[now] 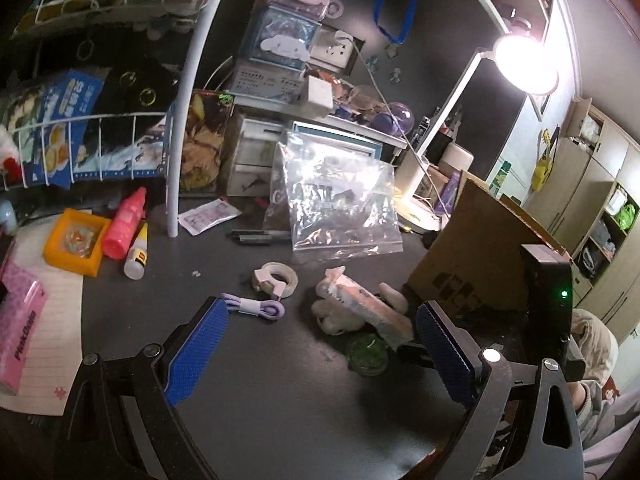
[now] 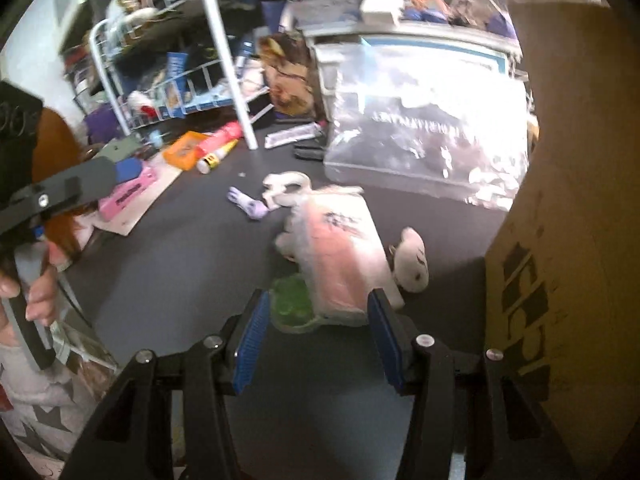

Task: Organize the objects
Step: 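Move the right tool to the pink-and-white packaged bag on the desk, then close the right tool on the packaged bag and lift it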

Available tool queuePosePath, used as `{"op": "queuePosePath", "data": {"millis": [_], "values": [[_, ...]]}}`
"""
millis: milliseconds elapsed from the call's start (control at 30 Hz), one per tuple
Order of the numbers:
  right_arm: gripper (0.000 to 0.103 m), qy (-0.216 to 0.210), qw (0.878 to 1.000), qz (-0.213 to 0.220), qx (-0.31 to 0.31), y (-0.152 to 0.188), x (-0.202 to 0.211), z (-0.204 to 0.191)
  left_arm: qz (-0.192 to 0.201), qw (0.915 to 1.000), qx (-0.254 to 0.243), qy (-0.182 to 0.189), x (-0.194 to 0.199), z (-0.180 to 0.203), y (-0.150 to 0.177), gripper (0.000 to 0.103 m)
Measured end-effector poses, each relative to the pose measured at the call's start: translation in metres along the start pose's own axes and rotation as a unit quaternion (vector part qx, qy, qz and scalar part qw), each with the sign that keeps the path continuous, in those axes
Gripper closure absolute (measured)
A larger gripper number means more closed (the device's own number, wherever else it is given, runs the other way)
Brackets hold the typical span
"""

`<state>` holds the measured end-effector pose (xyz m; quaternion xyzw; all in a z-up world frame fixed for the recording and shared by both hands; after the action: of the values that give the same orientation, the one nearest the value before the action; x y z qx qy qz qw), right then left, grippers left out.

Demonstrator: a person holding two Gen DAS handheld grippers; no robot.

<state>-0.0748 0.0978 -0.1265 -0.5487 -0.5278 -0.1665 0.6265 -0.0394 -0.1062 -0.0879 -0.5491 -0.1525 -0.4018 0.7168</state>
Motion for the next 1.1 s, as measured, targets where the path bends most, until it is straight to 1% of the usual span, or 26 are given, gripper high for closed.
{"op": "queuePosePath", "data": {"millis": [33, 100, 200, 233, 300, 333, 600, 733, 767, 800, 833, 1100], "values": [[0.055, -0.001, 1.0, -0.005, -0.005, 0.0, -0.004, 0.003, -0.002, 1.0, 0.001, 0.0, -0.001, -0.002, 0.0, 0.008], [0.047, 0.008, 1.0, -0.007, -0.008, -0.001, -0.009, 0.006, -0.005, 1.0, 0.004, -0.001, -0.004, -0.006, -0.001, 0.008], [0.046, 0.028, 1.0, -0.008, -0.01, -0.004, -0.015, 0.009, -0.009, 0.9999, 0.006, 0.002, -0.008, -0.01, -0.001, 0.008], [0.046, 0.03, 0.999, -0.01, -0.013, -0.005, -0.018, 0.011, -0.01, 0.9999, 0.006, 0.003, -0.009, -0.011, 0.0, 0.008], [0.039, 0.027, 0.999, -0.014, -0.02, -0.006, -0.021, 0.015, -0.012, 0.9999, 0.006, 0.003, -0.01, -0.012, 0.0, 0.008], [0.038, 0.024, 0.999, -0.017, -0.023, -0.006, -0.022, 0.016, -0.013, 0.9999, 0.006, 0.003, -0.011, -0.012, 0.0, 0.008], [0.038, -0.015, 0.999, -0.027, -0.04, -0.01, -0.031, 0.017, -0.017, 0.9998, 0.011, 0.008, -0.015, -0.016, 0.001, 0.008], [0.038, -0.02, 0.998, -0.026, -0.048, -0.011, -0.035, 0.017, -0.016, 0.9997, 0.016, 0.005, -0.014, -0.018, 0.003, 0.008], [0.042, -0.022, 0.998, -0.026, -0.05, -0.012, -0.035, 0.017, -0.015, 0.9997, 0.017, 0.005, -0.013, -0.018, 0.003, 0.008], [0.052, -0.025, 0.998, -0.025, -0.051, -0.013, -0.035, 0.016, -0.015, 0.9997, 0.018, 0.004, -0.013, -0.019, 0.003, 0.008], [0.055, -0.026, 0.998, -0.026, -0.05, -0.013, -0.035, 0.016, -0.014, 0.9997, 0.019, 0.003, -0.012, -0.019, 0.004, 0.008], [0.067, -0.028, 0.999, -0.012, -0.037, -0.01, -0.028, 0.008, -0.016, 0.9997, 0.02, 0.005, -0.011, -0.018, 0.006, 0.008]]}}
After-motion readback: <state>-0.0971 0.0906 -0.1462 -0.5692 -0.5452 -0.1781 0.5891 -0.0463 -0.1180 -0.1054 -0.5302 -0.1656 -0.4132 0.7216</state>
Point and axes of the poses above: each gripper's, at about its wrist camera, not at the fingertips, and x roughly against the way its jaws point, z to its right, y to its underside, the point moved 2 cm from there along -x, roughly the way its jaws point, and after that the axes turned 9 degrees about -z, right-handed, at the moved point
